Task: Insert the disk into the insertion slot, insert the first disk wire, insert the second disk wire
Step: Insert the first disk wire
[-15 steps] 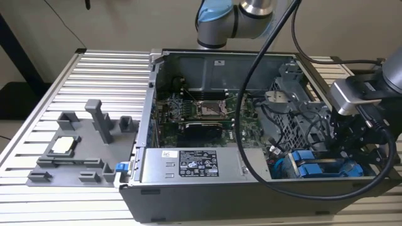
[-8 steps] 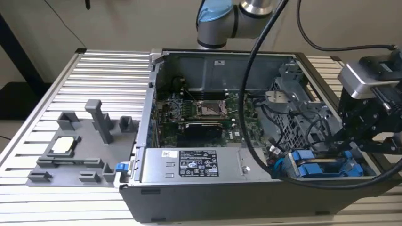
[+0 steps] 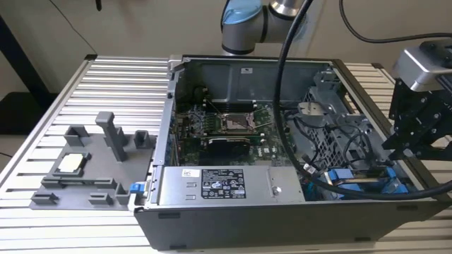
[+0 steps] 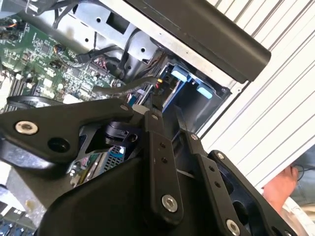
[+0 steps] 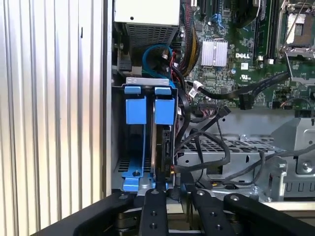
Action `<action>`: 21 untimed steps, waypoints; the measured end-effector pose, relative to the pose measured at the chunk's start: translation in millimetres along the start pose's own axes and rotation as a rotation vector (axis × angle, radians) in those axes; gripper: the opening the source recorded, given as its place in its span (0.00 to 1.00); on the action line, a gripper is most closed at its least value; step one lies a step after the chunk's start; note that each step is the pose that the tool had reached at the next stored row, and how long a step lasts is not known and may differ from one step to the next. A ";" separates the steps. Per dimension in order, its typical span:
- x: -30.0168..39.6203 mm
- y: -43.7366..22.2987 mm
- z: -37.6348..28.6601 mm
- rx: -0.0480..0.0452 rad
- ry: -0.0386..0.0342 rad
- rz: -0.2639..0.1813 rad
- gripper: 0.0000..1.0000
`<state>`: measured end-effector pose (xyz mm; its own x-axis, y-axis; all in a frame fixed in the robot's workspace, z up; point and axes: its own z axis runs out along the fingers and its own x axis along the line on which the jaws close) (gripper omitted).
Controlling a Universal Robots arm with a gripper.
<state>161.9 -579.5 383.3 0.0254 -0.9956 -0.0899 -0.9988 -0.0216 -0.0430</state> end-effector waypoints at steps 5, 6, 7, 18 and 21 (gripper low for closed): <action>-0.9 0.0 -0.4 0.0000 0.0005 0.000 0.27; -2.4 -0.1 -0.4 0.0000 0.0007 0.000 0.27; -4.7 -0.1 0.0 0.0000 0.0003 0.000 0.27; -43.9 -1.0 3.7 -0.0001 0.0003 0.000 0.27; -55.0 -1.2 4.6 0.0000 0.0004 0.000 0.27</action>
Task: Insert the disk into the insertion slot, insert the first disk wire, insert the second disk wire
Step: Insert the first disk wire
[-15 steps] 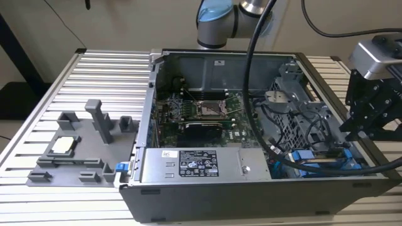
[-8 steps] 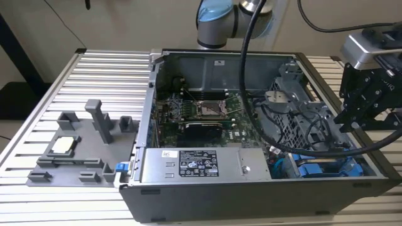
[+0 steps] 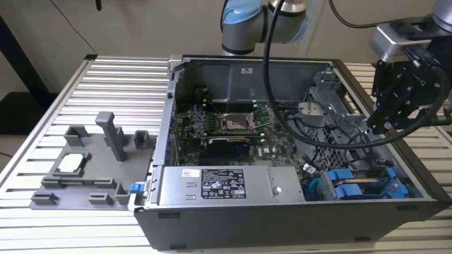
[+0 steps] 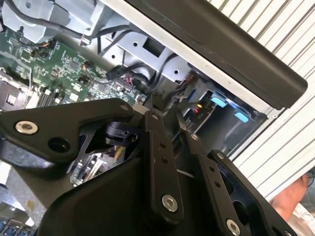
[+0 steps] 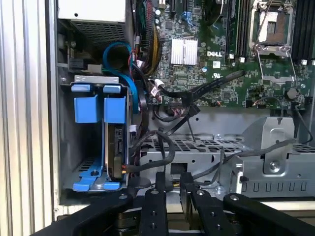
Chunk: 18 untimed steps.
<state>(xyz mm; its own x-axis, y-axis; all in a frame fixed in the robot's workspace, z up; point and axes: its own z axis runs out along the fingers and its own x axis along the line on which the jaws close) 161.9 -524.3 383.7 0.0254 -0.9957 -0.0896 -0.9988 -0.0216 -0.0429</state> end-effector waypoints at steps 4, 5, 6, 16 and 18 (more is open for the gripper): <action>-4.3 0.7 0.4 0.0000 -0.0001 0.000 0.27; -4.9 1.9 0.4 0.0000 -0.0001 0.000 0.27; -5.2 3.9 0.3 0.0001 -0.0001 0.000 0.27; -5.9 30.1 -0.5 0.0017 -0.0002 0.000 0.27; -5.8 32.0 -0.5 0.0017 -0.0002 0.000 0.27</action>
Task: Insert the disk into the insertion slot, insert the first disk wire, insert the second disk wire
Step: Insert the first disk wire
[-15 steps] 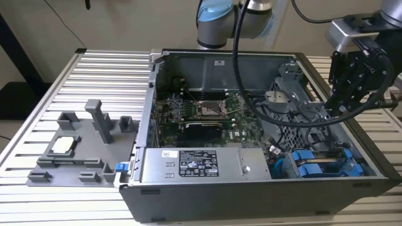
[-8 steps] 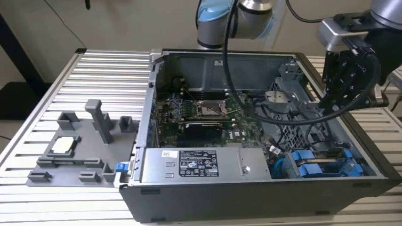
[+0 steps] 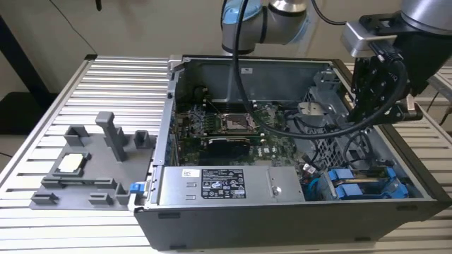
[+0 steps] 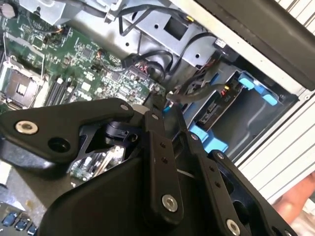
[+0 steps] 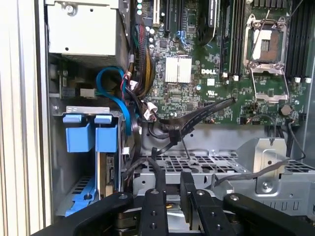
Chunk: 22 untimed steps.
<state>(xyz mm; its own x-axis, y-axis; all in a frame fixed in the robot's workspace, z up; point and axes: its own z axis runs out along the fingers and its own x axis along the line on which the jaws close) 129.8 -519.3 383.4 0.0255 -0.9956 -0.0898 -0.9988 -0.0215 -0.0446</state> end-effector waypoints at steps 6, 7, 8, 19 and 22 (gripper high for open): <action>-1.2 2.3 0.3 0.0000 0.0002 0.000 0.27; -1.1 2.3 0.3 0.0000 0.0001 0.000 0.27; -1.1 2.3 0.3 0.0001 0.0001 0.000 0.27; -1.1 2.8 0.4 0.0001 -0.0001 0.000 0.27; 1.4 5.4 0.1 0.0003 -0.0078 0.000 0.27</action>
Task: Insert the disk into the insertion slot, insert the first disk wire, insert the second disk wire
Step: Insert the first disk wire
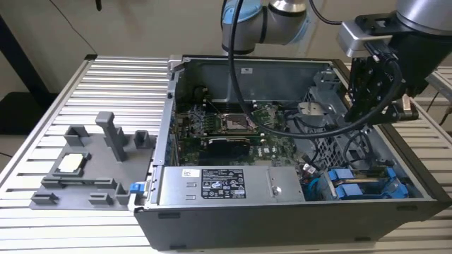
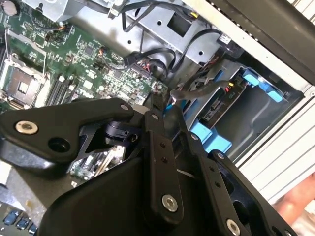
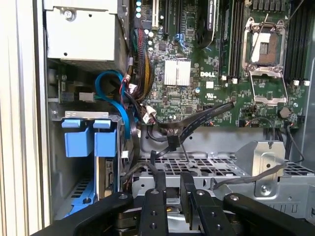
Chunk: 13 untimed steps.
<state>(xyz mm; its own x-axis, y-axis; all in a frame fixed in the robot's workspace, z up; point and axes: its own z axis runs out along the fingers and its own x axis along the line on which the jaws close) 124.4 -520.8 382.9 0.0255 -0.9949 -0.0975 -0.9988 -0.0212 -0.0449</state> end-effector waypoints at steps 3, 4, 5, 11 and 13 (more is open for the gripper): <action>5.3 1.9 -0.6 0.0001 -0.0057 0.000 0.27; 6.7 2.5 -0.7 0.0001 -0.0061 0.000 0.27; 7.3 3.4 -0.8 0.0001 -0.0112 0.000 0.27; 10.8 8.5 -1.2 0.0027 -0.1019 0.003 0.27; 11.8 9.0 -1.5 0.0018 -0.1019 -0.001 0.27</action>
<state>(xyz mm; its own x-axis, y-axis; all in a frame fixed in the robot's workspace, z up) 115.6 -532.9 382.8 0.0309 -0.9797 -0.1981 -0.9987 -0.0220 -0.0468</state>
